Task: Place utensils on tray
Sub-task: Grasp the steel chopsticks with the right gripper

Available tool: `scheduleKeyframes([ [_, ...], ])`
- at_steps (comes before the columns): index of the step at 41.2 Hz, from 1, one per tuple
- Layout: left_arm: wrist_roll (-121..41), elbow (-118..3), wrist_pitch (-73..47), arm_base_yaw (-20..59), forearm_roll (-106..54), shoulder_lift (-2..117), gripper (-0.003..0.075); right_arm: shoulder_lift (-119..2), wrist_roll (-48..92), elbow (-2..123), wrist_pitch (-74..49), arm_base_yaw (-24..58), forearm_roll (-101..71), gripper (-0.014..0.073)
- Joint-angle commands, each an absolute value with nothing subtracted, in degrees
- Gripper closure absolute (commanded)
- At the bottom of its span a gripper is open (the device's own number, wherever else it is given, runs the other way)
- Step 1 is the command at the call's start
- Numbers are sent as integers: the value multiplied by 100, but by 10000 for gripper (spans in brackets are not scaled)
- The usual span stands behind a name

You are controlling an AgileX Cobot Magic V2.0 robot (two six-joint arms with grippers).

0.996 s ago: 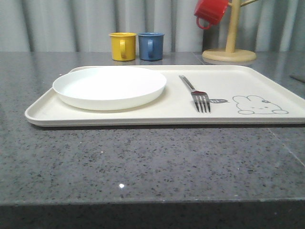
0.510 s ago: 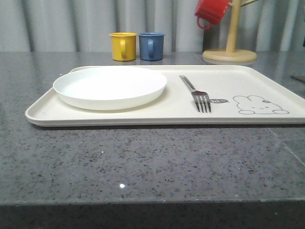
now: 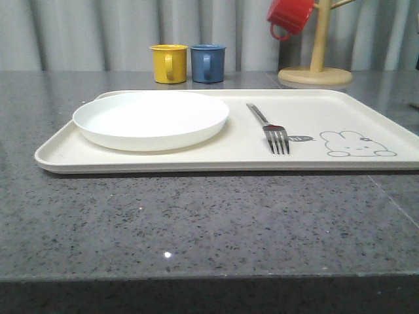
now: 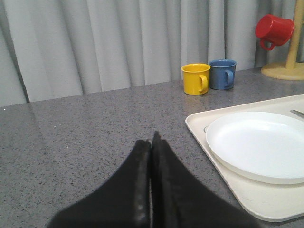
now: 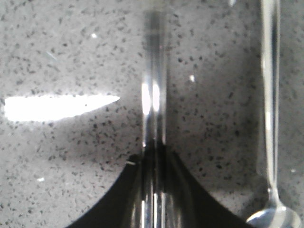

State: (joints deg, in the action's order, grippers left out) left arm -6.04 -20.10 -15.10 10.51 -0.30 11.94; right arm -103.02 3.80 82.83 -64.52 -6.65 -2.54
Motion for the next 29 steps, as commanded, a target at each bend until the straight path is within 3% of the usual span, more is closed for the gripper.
scheduleKeyframes([
  [1,-561,-2168,-1027,1085,-76,1237,733,-10059,434,8401,-6430,-675,-235,613],
  [15,-561,-2168,-1027,1085,-76,1237,733,-9731,-221,9055,-7315,-525,-241,613],
  [29,-561,-2168,-1027,1085,-76,1237,733,-9793,-910,9352,-7388,730,-241,613],
])
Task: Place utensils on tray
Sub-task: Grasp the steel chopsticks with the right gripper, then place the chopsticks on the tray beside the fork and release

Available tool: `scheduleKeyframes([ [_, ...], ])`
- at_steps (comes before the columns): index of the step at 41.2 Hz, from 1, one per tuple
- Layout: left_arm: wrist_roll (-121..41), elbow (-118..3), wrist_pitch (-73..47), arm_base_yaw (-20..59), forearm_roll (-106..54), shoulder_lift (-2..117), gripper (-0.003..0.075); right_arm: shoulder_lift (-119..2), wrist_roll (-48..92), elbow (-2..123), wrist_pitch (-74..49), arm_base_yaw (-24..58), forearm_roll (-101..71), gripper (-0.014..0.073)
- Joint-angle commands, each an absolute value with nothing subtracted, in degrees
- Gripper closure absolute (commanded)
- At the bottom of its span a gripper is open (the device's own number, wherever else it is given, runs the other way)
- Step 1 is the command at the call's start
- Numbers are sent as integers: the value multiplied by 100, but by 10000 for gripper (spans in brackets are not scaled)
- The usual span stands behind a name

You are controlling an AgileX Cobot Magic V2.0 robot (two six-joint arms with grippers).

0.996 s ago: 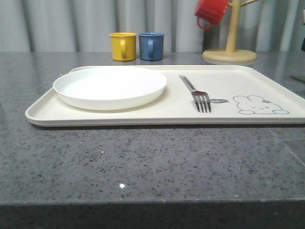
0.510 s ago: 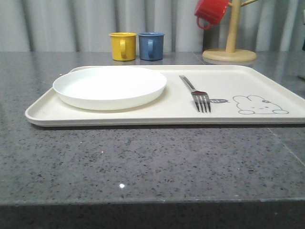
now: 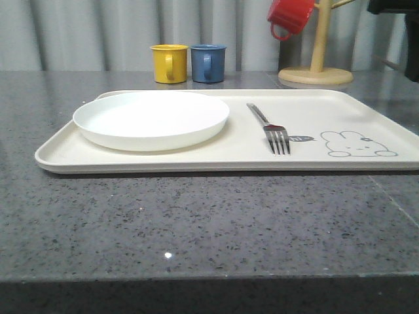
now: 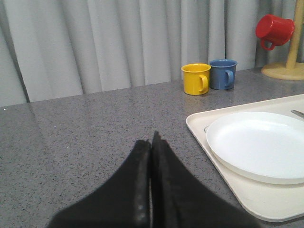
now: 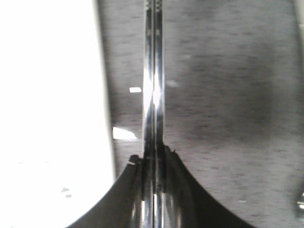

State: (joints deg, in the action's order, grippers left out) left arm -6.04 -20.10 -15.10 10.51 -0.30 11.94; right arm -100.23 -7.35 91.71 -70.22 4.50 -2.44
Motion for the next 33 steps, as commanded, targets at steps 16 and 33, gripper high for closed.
scheduleKeyframes([
  [16,-561,-2168,-1027,1085,-76,1237,733,-10359,-1694,9352,-7087,1963,-286,613],
  [33,-561,-2168,-1027,1085,-76,1237,733,-10503,-1791,9352,-6816,1996,-606,611],
])
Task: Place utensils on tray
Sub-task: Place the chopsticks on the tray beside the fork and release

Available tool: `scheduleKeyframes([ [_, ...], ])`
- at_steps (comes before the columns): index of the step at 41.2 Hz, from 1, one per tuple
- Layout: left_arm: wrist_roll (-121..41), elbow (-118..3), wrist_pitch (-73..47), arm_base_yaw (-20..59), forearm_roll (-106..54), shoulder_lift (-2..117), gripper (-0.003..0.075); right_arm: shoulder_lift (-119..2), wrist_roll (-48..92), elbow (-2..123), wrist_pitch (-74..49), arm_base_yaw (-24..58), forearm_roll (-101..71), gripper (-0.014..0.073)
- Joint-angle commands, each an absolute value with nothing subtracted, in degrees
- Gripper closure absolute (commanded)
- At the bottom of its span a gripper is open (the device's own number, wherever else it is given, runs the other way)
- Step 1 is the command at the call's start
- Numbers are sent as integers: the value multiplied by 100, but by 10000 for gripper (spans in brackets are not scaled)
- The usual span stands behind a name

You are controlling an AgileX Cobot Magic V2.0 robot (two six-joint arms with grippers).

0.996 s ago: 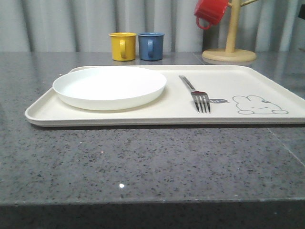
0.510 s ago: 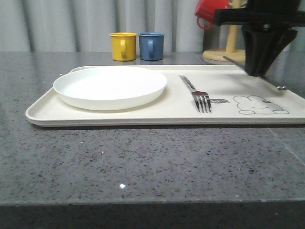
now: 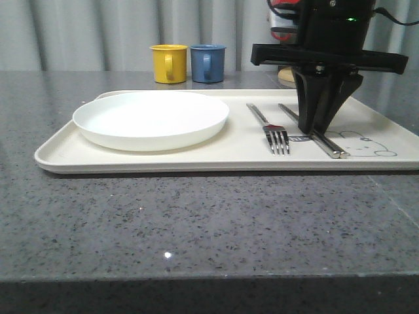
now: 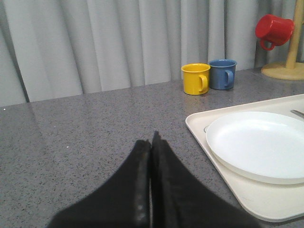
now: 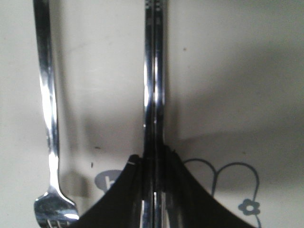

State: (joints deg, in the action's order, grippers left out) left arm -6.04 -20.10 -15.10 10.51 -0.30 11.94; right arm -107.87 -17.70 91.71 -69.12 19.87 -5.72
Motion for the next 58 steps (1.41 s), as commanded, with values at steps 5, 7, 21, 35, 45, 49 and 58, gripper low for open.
scheduleKeyframes([
  [5,-561,-2168,-1027,1085,-76,1237,733,-10503,-1875,9352,-6670,1996,-534,611],
  [7,-561,-2168,-1027,1085,-76,1237,733,-10503,-1935,9352,-6632,1996,-503,611],
  [21,-561,-2168,-1027,1085,-76,1237,733,-10503,-2125,9352,-6654,1996,-363,606],
  [35,-561,-2168,-1027,1085,-76,1237,733,-10503,-2125,9352,-6671,1996,-363,354],
  [45,-561,-2168,-1027,1085,-76,1237,733,-10391,-2103,9352,-6705,1988,-118,265],
  [49,-561,-2168,-1027,1085,-76,1237,733,-10257,-1904,9352,-6759,1865,55,265],
  [58,-561,-2168,-1027,1085,-76,1237,733,-9949,-1110,9352,-6935,890,60,265],
])
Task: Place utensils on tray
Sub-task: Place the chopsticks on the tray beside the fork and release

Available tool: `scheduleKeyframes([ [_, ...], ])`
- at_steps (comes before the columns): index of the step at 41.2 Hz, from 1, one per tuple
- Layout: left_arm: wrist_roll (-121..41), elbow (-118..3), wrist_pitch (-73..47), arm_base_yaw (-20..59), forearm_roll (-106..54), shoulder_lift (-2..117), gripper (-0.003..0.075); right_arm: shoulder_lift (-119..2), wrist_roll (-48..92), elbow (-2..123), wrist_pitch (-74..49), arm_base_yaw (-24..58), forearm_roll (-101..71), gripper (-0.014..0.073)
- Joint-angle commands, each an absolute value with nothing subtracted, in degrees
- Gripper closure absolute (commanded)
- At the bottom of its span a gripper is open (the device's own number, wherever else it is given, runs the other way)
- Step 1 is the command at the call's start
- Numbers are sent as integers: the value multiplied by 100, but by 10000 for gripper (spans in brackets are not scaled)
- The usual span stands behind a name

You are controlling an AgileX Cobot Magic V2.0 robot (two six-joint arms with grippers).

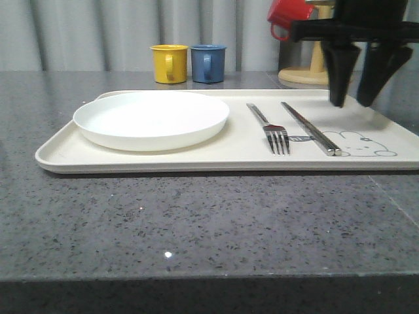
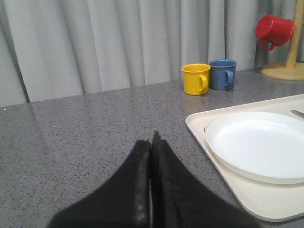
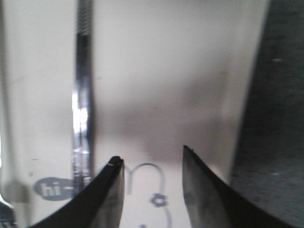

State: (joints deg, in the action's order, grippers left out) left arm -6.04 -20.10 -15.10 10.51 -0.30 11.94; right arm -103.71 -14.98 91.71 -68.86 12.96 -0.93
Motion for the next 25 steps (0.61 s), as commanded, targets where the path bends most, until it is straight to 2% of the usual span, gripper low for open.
scheduleKeyframes([
  [1,-561,-2168,-1027,1085,-76,1237,733,-9938,-986,9352,-6965,724,60,265],
  [10,-561,-2168,-1027,1085,-76,1237,733,-9895,-212,9352,-7085,-335,60,265],
  [25,-561,-2168,-1027,1085,-76,1237,733,-10023,78,9352,-6995,-1120,227,265],
])
